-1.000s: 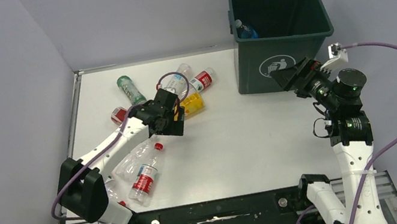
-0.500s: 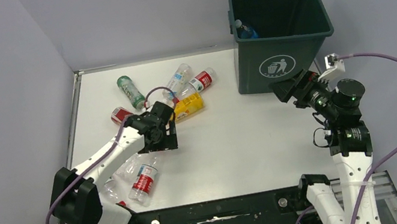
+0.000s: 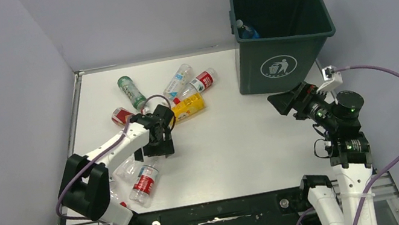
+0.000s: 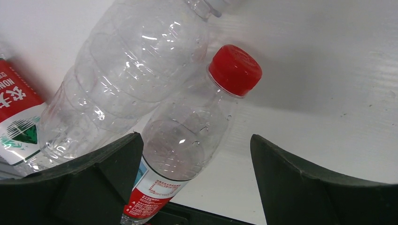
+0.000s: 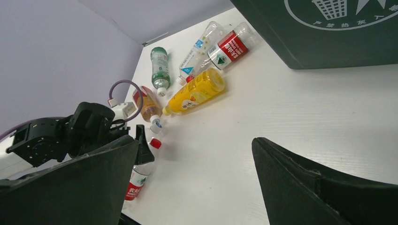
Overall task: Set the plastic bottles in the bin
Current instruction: Pick up the plastic bottle at the center of the board.
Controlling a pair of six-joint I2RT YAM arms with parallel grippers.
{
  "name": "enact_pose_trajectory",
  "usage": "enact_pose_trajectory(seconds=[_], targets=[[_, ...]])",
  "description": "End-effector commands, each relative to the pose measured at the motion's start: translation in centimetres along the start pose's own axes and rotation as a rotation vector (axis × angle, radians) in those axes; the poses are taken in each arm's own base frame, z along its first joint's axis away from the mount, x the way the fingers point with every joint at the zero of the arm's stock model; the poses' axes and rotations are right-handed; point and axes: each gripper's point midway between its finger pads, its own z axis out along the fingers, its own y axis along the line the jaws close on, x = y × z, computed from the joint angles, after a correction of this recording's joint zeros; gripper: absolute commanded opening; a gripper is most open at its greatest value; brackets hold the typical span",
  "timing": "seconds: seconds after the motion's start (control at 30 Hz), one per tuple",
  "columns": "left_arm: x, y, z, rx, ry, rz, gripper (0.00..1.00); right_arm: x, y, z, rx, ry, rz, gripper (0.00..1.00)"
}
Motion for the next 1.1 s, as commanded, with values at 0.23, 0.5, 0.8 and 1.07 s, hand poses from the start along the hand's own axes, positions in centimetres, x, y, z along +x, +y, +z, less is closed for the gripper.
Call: enact_pose_trajectory(seconds=[0.23,0.5,0.8,1.07], targets=[[2.7,-2.0,1.1,0.024,0.06,0.05,0.82,0.2,0.4,0.4,-0.047,0.01,-0.031,0.98],[3.5,-5.4,0.3,0.065,0.037,0.11,0.64,0.7,0.1,0.1,-0.034,0.018,-0.03,0.98],[2.9,-9.4,-2.0,0.222,-0.025,0.112,0.47,1.8,-0.4,-0.5,-0.01,0.035,-0.024,0.98],[0.9,-11.9,-5.3,0.36,-0.092,0.1,0.44,2.7,-0.9,-0.5,0.001,0.046,-0.009,0.98]])
